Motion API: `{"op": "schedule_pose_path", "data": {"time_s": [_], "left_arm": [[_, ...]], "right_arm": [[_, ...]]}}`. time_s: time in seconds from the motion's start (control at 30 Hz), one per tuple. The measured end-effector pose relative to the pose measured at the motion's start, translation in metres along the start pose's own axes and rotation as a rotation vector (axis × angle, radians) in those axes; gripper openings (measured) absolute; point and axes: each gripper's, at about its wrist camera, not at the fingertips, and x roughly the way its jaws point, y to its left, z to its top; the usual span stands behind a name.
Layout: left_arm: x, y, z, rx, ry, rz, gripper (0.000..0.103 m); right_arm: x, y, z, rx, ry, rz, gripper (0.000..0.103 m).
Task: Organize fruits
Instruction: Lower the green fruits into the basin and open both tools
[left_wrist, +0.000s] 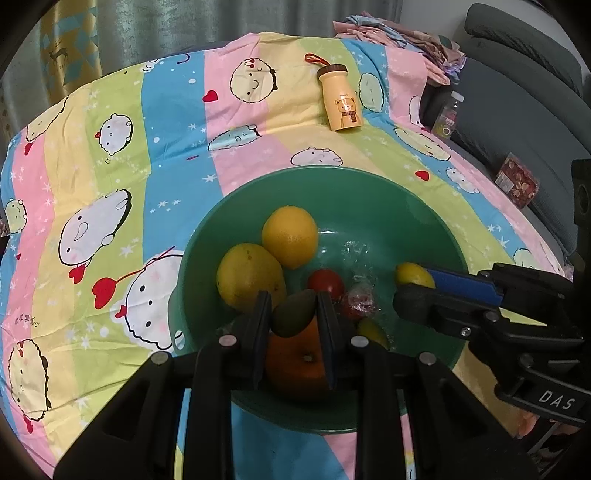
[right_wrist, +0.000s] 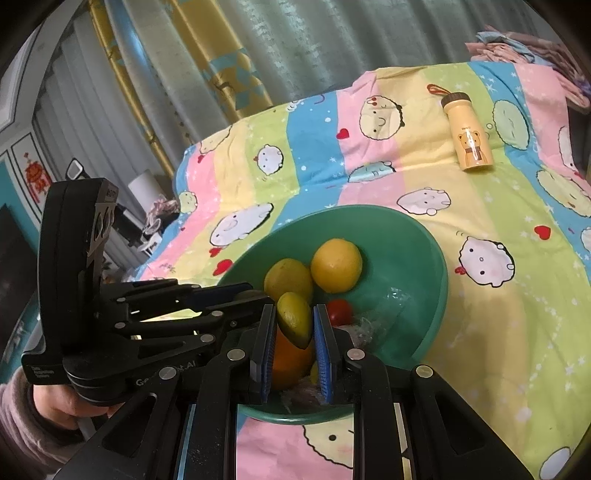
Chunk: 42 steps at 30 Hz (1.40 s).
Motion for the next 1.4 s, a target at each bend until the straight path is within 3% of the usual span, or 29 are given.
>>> {"op": "schedule_pose_path", "data": {"time_s": [0.97,1.03,1.1,1.17,1.2,1.23,1.4], "left_arm": [[0.011,-0.003,-0.001,0.015,0.061,0.023,0.025],[0.008,-0.003,-0.001,0.01,0.053,0.023,0.029],[0.005,-0.003,-0.001,0.004,0.044,0.033,0.049],[-0.001,-0.002,-0.001,-0.002,0.03,0.043,0.06],[-0.005,-0.002,-0.001,-0.004,0.02,0.045,0.06],[-0.009,-0.002,-0.001,-0.008,0.013,0.05,0.061],[-0.034,0.003,-0.002,-0.032,-0.034,0.094,0.087]], "right_arm": [[0.013,0.006,0.001,-0.054,0.083,-0.069,0.022],[0.011,0.008,0.001,-0.06,0.08,-0.067,0.022],[0.008,0.01,0.002,-0.066,0.082,-0.08,0.023],[0.003,0.012,0.003,-0.067,0.076,-0.094,0.028],[0.001,0.013,0.003,-0.068,0.073,-0.097,0.03],[-0.002,0.015,0.003,-0.07,0.067,-0.106,0.036],[-0.02,0.021,0.008,-0.082,0.055,-0.157,0.06]]}}
